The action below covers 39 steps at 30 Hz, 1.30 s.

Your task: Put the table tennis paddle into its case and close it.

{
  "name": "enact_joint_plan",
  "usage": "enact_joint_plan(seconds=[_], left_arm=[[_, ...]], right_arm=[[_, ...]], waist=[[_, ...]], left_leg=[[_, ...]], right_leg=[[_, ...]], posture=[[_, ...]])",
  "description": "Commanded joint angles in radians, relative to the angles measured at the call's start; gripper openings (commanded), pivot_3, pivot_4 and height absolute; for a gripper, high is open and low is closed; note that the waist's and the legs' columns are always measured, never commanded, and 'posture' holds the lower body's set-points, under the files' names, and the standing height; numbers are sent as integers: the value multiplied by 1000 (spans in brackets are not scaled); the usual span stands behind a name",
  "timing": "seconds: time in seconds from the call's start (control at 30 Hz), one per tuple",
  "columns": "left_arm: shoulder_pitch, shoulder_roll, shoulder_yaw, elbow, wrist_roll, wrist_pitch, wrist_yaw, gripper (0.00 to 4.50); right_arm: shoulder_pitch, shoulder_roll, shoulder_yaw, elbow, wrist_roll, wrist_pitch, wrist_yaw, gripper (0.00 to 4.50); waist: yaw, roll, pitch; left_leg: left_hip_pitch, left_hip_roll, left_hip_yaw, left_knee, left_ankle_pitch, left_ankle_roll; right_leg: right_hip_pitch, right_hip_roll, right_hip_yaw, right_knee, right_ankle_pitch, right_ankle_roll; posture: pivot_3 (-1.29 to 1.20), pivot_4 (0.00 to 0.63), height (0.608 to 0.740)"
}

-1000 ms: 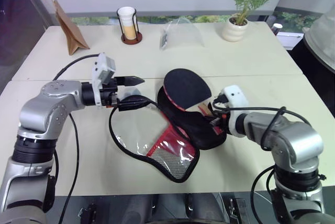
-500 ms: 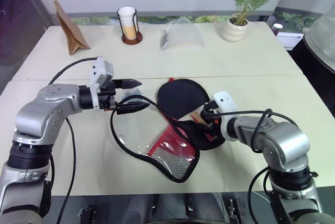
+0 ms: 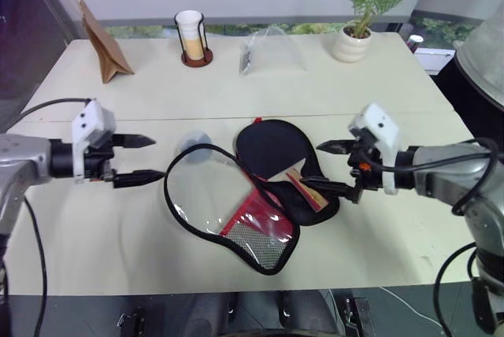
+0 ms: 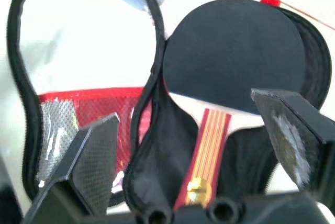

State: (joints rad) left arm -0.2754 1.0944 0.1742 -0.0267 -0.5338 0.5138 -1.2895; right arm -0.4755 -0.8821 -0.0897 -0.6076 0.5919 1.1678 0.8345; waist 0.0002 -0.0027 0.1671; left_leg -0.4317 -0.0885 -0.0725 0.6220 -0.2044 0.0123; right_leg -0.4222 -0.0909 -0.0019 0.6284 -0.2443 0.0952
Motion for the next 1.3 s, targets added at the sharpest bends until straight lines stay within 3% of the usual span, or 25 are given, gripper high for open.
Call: enact_joint_plan(seconds=[0.03,0.23,0.37,0.57,0.73,0.9,1.1,1.3], left_arm=[[14,7,11,25,42,-82,-30,4489],[72,-66,-111,47,201,-288,-16,4489],[45,-171,-202,9,232,-325,7,4489],[-48,-318,-291,-62,181,-231,8,4489],[-217,-438,-295,-9,88,-104,7,4489],[-412,-606,-323,140,84,-76,31,4489],[-608,-827,-411,521,255,-284,103,4489],[-669,-872,-477,754,397,-484,75,4489]], right_arm=[[-40,-36,7,59,-24,-118,42,4431],[-75,-89,14,123,-43,-196,76,4431],[-73,-123,5,125,-41,-204,80,4431],[-73,-155,-30,117,-23,-186,66,4431],[-67,-181,-79,114,-9,-165,50,4431],[-55,-210,-157,114,3,-137,25,4431],[-35,-233,-208,125,-7,-130,-15,4431],[28,-216,-190,108,20,-102,-25,4431]], waist=[[1,0,0],[6,0,0],[12,1,0],[12,0,0],[14,0,0],[14,0,0],[14,-1,0],[9,-1,0]], left_leg=[[0,0,0,0,-1,-1],[-1,0,2,-2,-1,-1],[-8,0,2,0,-1,0],[-11,-1,2,5,-1,3],[-11,-1,1,8,-1,3],[-11,-1,1,10,-1,4],[-11,-2,2,10,-1,4],[-10,-1,2,10,-1,5]], right_leg=[[-2,0,0,0,0,0],[-2,-3,0,-1,0,0],[-6,-3,0,0,0,0],[-7,-3,0,1,1,0],[-6,-2,-1,2,1,1],[-4,-2,-2,2,3,5],[-4,-1,-2,2,5,8],[-5,-1,-2,2,5,9]], posture=[[0,150,734],[0,150,734],[0,150,734],[0,150,734],[0,150,734],[0,150,734],[0,150,734],[0,150,734]])
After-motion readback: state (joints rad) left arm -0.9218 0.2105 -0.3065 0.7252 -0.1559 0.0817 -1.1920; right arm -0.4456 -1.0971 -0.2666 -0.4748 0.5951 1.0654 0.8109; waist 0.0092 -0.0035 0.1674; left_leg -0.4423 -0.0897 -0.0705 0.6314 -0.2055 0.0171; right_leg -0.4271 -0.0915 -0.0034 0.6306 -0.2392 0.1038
